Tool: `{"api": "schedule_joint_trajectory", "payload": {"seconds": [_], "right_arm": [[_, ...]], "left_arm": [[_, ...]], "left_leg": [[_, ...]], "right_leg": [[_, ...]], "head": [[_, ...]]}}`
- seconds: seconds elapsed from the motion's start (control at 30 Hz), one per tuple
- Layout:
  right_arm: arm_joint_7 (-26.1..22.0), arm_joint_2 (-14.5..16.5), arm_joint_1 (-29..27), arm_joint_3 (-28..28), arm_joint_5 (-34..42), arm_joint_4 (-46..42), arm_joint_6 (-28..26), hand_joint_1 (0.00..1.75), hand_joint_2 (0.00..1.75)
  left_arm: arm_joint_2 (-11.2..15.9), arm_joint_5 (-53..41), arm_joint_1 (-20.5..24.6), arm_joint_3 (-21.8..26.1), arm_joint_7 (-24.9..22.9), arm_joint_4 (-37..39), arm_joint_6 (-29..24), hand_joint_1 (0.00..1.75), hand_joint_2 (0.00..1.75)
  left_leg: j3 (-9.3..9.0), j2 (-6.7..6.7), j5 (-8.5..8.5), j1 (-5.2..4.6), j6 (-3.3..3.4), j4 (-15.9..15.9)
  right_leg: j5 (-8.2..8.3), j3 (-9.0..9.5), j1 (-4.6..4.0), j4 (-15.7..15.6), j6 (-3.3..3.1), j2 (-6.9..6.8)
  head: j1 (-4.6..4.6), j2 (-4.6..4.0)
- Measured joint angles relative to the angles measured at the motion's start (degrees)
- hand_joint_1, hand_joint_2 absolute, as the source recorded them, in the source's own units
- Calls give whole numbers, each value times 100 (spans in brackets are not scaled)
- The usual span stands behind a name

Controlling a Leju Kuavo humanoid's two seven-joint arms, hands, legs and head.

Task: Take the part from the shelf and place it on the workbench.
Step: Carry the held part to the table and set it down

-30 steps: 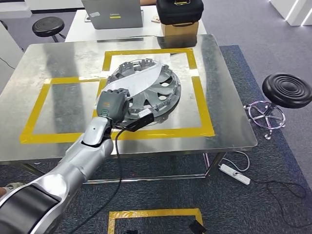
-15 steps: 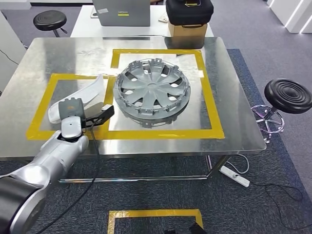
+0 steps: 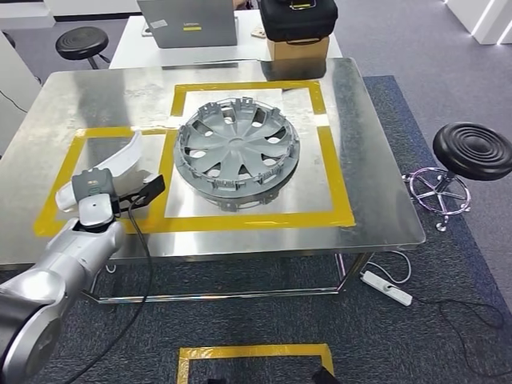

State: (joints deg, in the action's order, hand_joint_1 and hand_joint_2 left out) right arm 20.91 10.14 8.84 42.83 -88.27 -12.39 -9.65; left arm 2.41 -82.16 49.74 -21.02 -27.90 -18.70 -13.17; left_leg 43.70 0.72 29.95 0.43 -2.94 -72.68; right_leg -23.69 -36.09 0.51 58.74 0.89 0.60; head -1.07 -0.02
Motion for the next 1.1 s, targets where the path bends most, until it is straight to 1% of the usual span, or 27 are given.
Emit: {"api": "schedule_joint_trajectory", "payload": {"seconds": [0.03, 0.07, 0.1, 0.13, 0.17, 0.23, 0.3, 0.33, 0.37, 0.43, 0.47, 0.5, 0.53, 0.57, 0.6, 0.63, 0.67, 0.7, 0.8, 0.83, 0.87, 0.9, 0.97, 1.0, 1.03, 1.07, 1.1], "right_arm": [[-2, 0, -2, 1, -4, 0, 4, 0, 175], [-4, 0, 1, 1, -9, 0, 7, 0, 175], [-5, 0, 5, 1, -13, -1, 9, 0, 175], [-7, -1, 11, 1, -17, -1, 10, 0, 131], [-8, -2, 16, 2, -20, -2, 9, 0, 87], [-8, -4, 13, 3, -26, -2, 11, 0, 0], [-8, -4, 4, 4, -28, -2, 15, 0, 0], [-8, -4, 5, 5, -29, -2, 16, 0, 0], [-9, -4, 8, 5, -29, -2, 18, 0, 0], [-11, -4, 13, 5, -30, -2, 20, 0, 0], [-12, -4, 12, 5, -30, -2, 22, 0, 0], [-12, -4, 11, 5, -30, -2, 25, 0, 0], [-12, -4, 11, 5, -29, -2, 27, 0, 0], [-12, -4, 11, 5, -30, -2, 29, 0, 0], [-11, -4, 13, 5, -31, -2, 30, 0, 0], [-11, -4, 17, 5, -31, -2, 30, 0, 0], [-10, -4, 21, 5, -32, -2, 30, 0, 0], [-10, -4, 23, 5, -33, -2, 30, 0, 0], [-9, -4, 17, 5, -43, -2, 33, 0, 0], [-11, -4, 17, 6, -46, -2, 34, 0, 0], [-15, -4, 20, 6, -50, -2, 34, 0, 0], [-20, -4, 22, 6, -52, -2, 35, 0, 0], [-36, -4, 24, 6, -56, -2, 36, 0, 0], [-43, -4, 19, 7, -58, -2, 36, 0, 0], [-50, -4, 12, 7, -60, -2, 35, 0, 0], [-55, -4, 5, 8, -62, -2, 34, 0, 0], [-61, -4, 3, 8, -63, -2, 31, 0, 0]], "left_arm": [[-3, -11, -33, 29, 80, 7, -2, 175, 175], [-8, -19, -55, 50, 137, 9, -5, 175, 175], [-14, -28, -64, 68, 172, 10, -9, 175, 175], [-22, -41, -62, 88, 194, 11, -13, 131, 175], [-32, -56, -62, 110, 220, 11, -15, 87, 175], [-50, -105, -75, 150, 295, 16, -15, 0, 175], [-67, -165, -86, 169, 357, 21, -11, 0, 175], [-75, -190, -83, 175, 373, 23, -13, 0, 175], [-85, -214, -79, 186, 383, 23, -17, 0, 175], [-102, -247, -82, 210, 392, 23, -24, 0, 175], [-108, -268, -87, 225, 395, 24, -25, 0, 175], [-111, -289, -92, 245, 395, 25, -26, 0, 175], [-112, -313, -94, 269, 395, 25, -30, 0, 175], [-113, -335, -93, 292, 395, 26, -38, 0, 175], [-113, -352, -88, 312, 397, 26, -50, 0, 175], [-112, -373, -80, 325, 402, 26, -70, 0, 175], [-111, -390, -71, 338, 409, 26, -96, 0, 175], [-111, -403, -64, 354, 427, 26, -130, 0, 175], [-130, -353, -50, 452, 609, 13, -344, 0, 175], [-143, -308, -37, 500, 718, -3, -472, 0, 175], [-166, -271, -13, 545, 826, -20, -603, 0, 175], [-192, -240, 13, 586, 924, -36, -722, 0, 175], [-249, -190, 48, 659, 1101, -56, -914, 0, 175], [-272, -151, 44, 697, 1216, -75, -1039, 0, 175], [-297, -96, 37, 742, 1366, -115, -1203, 0, 175], [-331, -27, 37, 797, 1535, -176, -1385, 0, 175], [-374, 87, 44, 854, 1747, -277, -1584, 0, 175]], "left_leg": [[-14, -2, -104, 12, -10, 60], [-132, -6, -284, 28, -22, 313], [-313, -17, -473, 49, -38, 664], [-494, -18, -594, 65, -44, 1021], [-627, -14, -660, 76, -26, 1273], [-710, 6, -639, 68, 57, 1444], [-706, 8, -648, 65, 151, 1434], [-710, 6, -653, 68, 192, 1438], [-715, 5, -659, 70, 226, 1442], [-719, 6, -654, 52, 271, 1441], [-719, 6, -652, 40, 281, 1441], [-721, 7, -649, 29, 287, 1440], [-725, 8, -648, 20, 288, 1439], [-732, 9, -646, 15, 286, 1439], [-741, 9, -641, 12, 279, 1439], [-745, 10, -635, 1, 264, 1435], [-744, 11, -633, -8, 242, 1432], [-742, 11, -635, -14, 215, 1433], [-742, 9, -651, 4, 117, 1459], [-719, 4, -606, 9, 85, 1411], [-649, -1, -502, 11, 57, 1257], [-527, -6, -350, 12, 37, 992], [-192, -8, -29, 12, 8, 278], [-71, -8, 37, 14, 1, 30], [-31, -9, 1, 15, 0, -40], [-91, -9, -128, 16, 4, 91], [-242, -11, -317, 18, 9, 392]], "right_leg": [[-3, 3, 8, 2, 6, 0], [-9, 8, 17, 6, 21, 1], [-17, 11, 23, 12, 45, 2], [-31, 3, 17, 34, 78, 5], [-40, -5, 8, 47, 114, 8], [-44, -17, -9, 50, 180, 15], [-64, -23, 5, 51, 237, 9], [-140, -69, 10, 152, 261, 0], [-274, -171, 13, 378, 280, -9], [-628, -518, 10, 1125, 295, -19], [-751, -689, 8, 1472, 295, -19], [-779, -789, 6, 1657, 290, -18], [-705, -788, 4, 1628, 278, -18], [-549, -682, 2, 1393, 262, -18], [-348, -489, 0, 1005, 242, -19], [-205, -284, -6, 616, 226, -18], [-110, -127, -11, 317, 208, -16], [-72, -36, -19, 143, 191, -13], [-55, -19, -37, 80, 107, -2], [-41, -12, -29, 64, 77, -2], [-30, -3, -16, 47, 50, -6], [-25, 4, -6, 39, 32, -11], [-28, 5, -3, 38, 10, -15], [-29, 6, -1, 38, 6, -11], [-30, 7, 1, 40, 5, -6], [-30, 10, 2, 41, 8, -2], [-33, 16, 5, 44, 20, -1]], "head": [[1, 0], [1, 0], [2, 0], [8, 0], [7, 0], [6, 0], [-2, 0], [-14, 0], [-22, 0], [-44, 0], [-47, 0], [-49, 0], [-49, 0], [-49, 0], [-49, 0], [-49, 0], [-45, 0], [-43, 0], [-40, 0], [-32, 0], [-23, 0], [-14, 0], [-1, 0], [3, 0], [8, 0], [10, 0], [11, 0]]}}
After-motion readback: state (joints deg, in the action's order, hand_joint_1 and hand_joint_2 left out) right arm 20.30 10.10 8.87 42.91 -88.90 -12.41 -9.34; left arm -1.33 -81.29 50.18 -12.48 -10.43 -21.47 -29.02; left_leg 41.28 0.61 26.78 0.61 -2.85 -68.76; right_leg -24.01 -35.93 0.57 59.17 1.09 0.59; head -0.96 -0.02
